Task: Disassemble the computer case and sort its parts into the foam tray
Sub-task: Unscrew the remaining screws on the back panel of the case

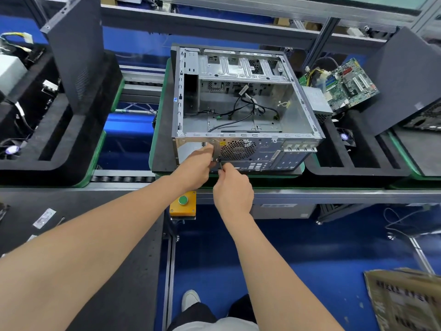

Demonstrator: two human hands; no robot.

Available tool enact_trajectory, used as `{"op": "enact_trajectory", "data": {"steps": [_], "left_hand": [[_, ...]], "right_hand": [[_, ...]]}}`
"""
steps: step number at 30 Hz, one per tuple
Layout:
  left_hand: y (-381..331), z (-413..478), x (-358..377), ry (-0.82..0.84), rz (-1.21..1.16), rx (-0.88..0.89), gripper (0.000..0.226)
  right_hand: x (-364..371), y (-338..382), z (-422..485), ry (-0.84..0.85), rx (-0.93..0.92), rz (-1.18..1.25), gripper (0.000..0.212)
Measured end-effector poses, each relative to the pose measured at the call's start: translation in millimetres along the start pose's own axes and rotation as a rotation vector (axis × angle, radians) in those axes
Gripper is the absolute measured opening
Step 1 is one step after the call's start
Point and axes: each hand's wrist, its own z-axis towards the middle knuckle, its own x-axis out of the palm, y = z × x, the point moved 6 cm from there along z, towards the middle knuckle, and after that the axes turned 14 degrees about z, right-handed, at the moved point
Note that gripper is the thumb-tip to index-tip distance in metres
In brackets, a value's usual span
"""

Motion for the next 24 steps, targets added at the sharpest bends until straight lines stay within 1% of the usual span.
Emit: {"op": "enact_trajectory", "data": {"steps": [1,3,7,9,11,14,17,19,21,24], "left_hand": [[0,0,0,-0.007,-0.002,-0.003,0.022],[-1,0,0,-0.021,-0.004,-0.008,0.023],[0,-1,-4,-0.051,-0.007,-0.003,0.025],[0,0,-5,-0.057,0.007,-0.002,0.025],[0,0,-4,-0.051,0.018,0.004,0.025],[2,1,-3,-0.039,0.012,0.006,0.024],[2,1,-3,-0.022,-0.008,0.012,0.025],[2,0,-3,-0.018,-0.005,0.009,0.025],[2,0,-3,-0.021,-0.005,0.007,0.027],[1,-1,-3,-0.021,-0.001,0.002,0.028]], "right_hand": [[0,-3,2,0.025,0.033,0.104,0.018],[2,-10,8,0.133,0.132,0.393,0.02],[14,-16,14,0.375,0.464,0.949,0.027],[23,-12,12,0.44,0.644,1.222,0.03],[29,-6,10,0.498,0.741,1.41,0.03],[35,-2,8,0.572,0.81,1.578,0.032],[39,-2,5,0.583,0.973,1.772,0.033],[41,-2,4,0.576,1.048,1.856,0.033],[41,-3,5,0.554,1.07,1.855,0.03],[41,-4,7,0.499,1.061,1.777,0.026]]}}
